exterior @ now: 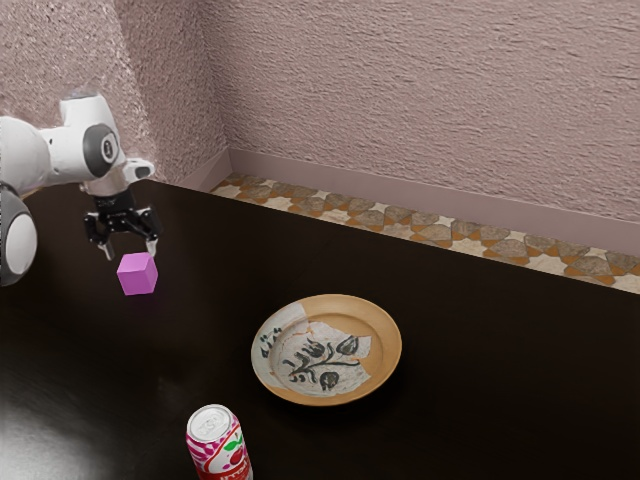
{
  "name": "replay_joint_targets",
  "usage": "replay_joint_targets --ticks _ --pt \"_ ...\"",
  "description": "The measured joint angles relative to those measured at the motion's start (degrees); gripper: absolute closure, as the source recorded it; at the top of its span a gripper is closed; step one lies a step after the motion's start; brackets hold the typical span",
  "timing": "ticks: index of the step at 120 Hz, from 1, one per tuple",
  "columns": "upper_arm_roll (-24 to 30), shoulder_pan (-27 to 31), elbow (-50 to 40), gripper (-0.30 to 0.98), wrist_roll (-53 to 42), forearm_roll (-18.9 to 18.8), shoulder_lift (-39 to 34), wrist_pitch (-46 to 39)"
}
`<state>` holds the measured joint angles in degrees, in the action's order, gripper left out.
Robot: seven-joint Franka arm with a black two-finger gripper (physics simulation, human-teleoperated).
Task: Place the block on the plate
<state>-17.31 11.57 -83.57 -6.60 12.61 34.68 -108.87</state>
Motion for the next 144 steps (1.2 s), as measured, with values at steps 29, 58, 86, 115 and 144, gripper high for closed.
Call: replay_joint_targets --ticks 29,58,86,115,144 --pt "0.3 1.2 1.1 0.00 1.0 0.8 2.8 -1.3" --pt "1.5 2.5 1.8 0.00 1.6 1.0 4.7 -2.5" --pt "2.6 3.6 2.1 0.00 1.8 0.9 6.6 -4.2" --pt "2.7 3.6 3.1 0.10 2.0 0.9 7.4 -5.0" --pt "2.7 3.6 3.1 0.24 2.2 0.8 7.5 -5.3"
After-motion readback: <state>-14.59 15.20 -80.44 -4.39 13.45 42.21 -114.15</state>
